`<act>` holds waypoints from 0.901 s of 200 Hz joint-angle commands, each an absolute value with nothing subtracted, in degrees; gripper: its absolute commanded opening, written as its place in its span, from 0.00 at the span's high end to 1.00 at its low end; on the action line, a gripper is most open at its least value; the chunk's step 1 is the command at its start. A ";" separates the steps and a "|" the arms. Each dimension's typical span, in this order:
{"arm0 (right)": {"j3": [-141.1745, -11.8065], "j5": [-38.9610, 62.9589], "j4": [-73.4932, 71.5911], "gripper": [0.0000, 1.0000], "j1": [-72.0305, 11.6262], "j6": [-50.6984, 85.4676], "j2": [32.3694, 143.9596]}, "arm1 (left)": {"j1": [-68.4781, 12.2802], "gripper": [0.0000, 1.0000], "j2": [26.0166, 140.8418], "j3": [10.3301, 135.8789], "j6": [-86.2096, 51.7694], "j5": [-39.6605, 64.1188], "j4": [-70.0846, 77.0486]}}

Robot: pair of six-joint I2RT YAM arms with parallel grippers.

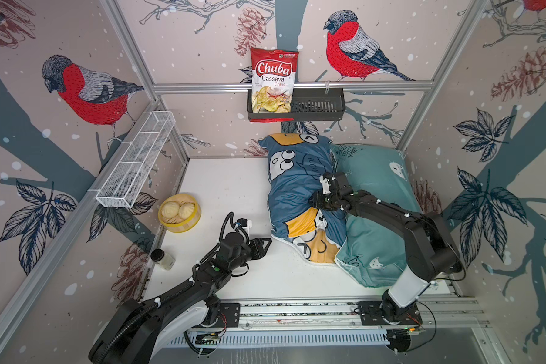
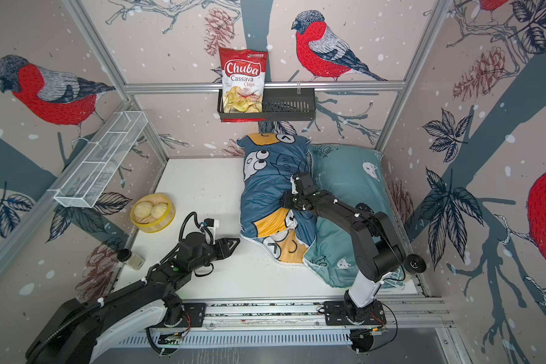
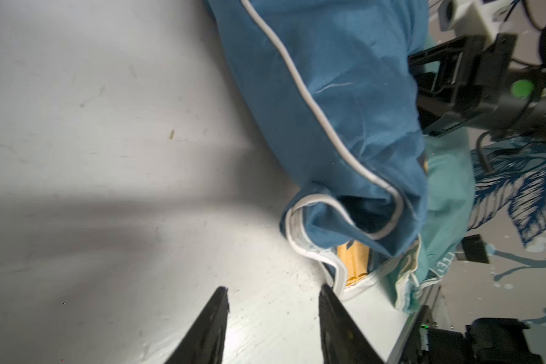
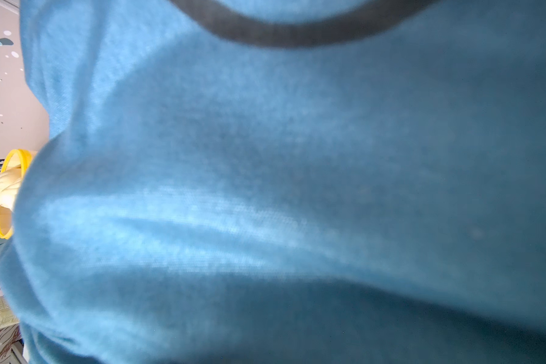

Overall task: Zip up pillowcases
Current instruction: Pick up the pillowcase from the center of the board.

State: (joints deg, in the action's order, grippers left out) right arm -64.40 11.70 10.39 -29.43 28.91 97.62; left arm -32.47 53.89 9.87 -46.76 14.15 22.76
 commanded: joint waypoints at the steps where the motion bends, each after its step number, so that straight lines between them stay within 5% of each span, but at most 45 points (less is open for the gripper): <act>1: -64.08 6.32 3.20 0.52 -28.85 29.36 97.92 | -32.52 0.47 55.81 9.84 -51.45 16.32 35.72; 26: -63.64 6.20 3.34 0.51 -28.83 29.53 97.48 | -32.52 0.38 61.89 10.18 -52.16 17.29 38.77; 77: -62.59 6.33 3.34 0.51 -28.83 29.88 96.95 | -32.59 0.46 74.34 9.87 -56.92 20.85 54.20; 118: -61.89 6.31 3.51 0.51 -28.83 29.71 96.76 | -32.61 0.47 76.97 12.35 -56.43 20.89 52.85; 180: -60.66 8.41 3.16 0.51 -28.68 29.71 96.25 | -32.61 0.76 78.93 13.18 -56.71 20.30 53.19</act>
